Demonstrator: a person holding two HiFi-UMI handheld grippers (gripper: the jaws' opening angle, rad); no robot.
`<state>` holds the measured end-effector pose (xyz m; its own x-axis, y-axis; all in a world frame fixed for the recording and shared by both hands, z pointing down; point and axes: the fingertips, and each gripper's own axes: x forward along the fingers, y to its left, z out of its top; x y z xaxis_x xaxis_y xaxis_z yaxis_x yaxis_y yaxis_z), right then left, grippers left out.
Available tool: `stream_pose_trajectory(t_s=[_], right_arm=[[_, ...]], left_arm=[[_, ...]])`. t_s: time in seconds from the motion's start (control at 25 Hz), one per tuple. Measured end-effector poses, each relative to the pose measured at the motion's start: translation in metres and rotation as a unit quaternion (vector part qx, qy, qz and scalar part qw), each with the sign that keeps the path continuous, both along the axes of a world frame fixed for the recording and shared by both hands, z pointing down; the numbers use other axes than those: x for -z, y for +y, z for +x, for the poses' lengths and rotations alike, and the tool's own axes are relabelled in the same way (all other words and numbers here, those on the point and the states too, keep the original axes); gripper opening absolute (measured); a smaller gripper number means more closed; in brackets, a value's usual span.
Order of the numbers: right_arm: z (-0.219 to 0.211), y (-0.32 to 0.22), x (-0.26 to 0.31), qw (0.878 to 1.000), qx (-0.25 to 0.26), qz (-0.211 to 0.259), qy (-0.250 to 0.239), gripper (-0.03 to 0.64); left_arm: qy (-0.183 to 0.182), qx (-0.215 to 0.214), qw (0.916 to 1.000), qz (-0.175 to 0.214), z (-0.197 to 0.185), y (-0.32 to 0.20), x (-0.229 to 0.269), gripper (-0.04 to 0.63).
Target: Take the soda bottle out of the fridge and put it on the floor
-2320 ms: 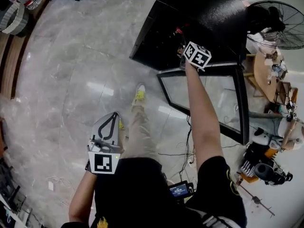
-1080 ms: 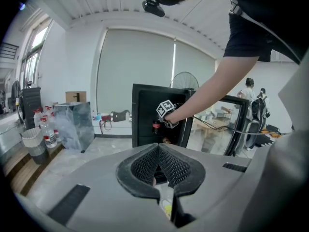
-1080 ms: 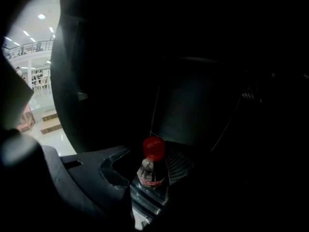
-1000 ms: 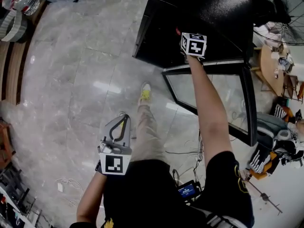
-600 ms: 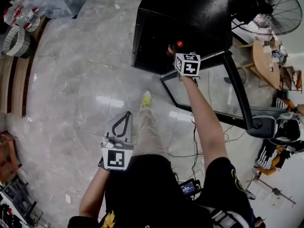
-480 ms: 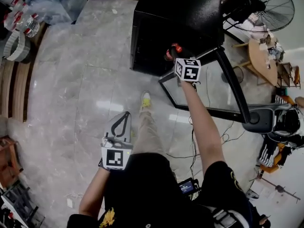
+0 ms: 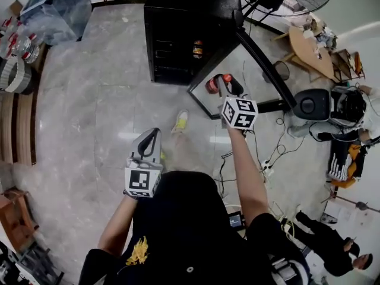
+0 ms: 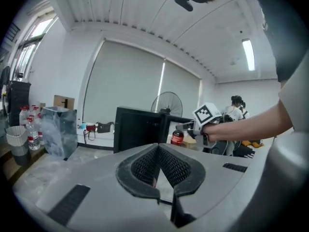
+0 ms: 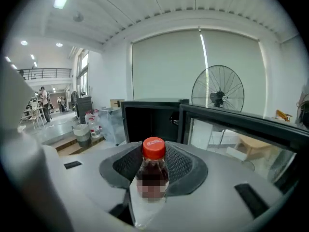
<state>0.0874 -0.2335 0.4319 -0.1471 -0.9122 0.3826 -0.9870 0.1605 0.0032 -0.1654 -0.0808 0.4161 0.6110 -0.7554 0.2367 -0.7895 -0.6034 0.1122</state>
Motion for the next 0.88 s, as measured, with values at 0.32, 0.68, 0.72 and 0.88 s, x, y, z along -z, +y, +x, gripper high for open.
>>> stream_pose_trajectory(t_s=[0.32, 0.68, 0.72, 0.88], right_arm=[[0.036, 0.099, 0.03, 1.0, 0.023, 0.01, 0.013, 0.129], [0.056, 0.126, 0.025, 0.992, 0.126, 0.006, 0.018, 0.127], [0.059, 0.129, 0.024, 0.99, 0.138, 0.007, 0.014, 0.127], [0.07, 0.14, 0.022, 0.984, 0.179, 0.007, 0.01, 0.127]], left_arm=[[-0.013, -0.02, 0.9991, 0.034, 0.048, 0.015, 0.03, 0.018], [-0.046, 0.056, 0.9965, 0.041, 0.101, 0.015, 0.045, 0.018], [-0.052, 0.063, 0.9957, 0.044, 0.109, 0.018, 0.045, 0.018], [-0.06, 0.088, 0.9931, 0.049, 0.133, 0.036, 0.046, 0.018]])
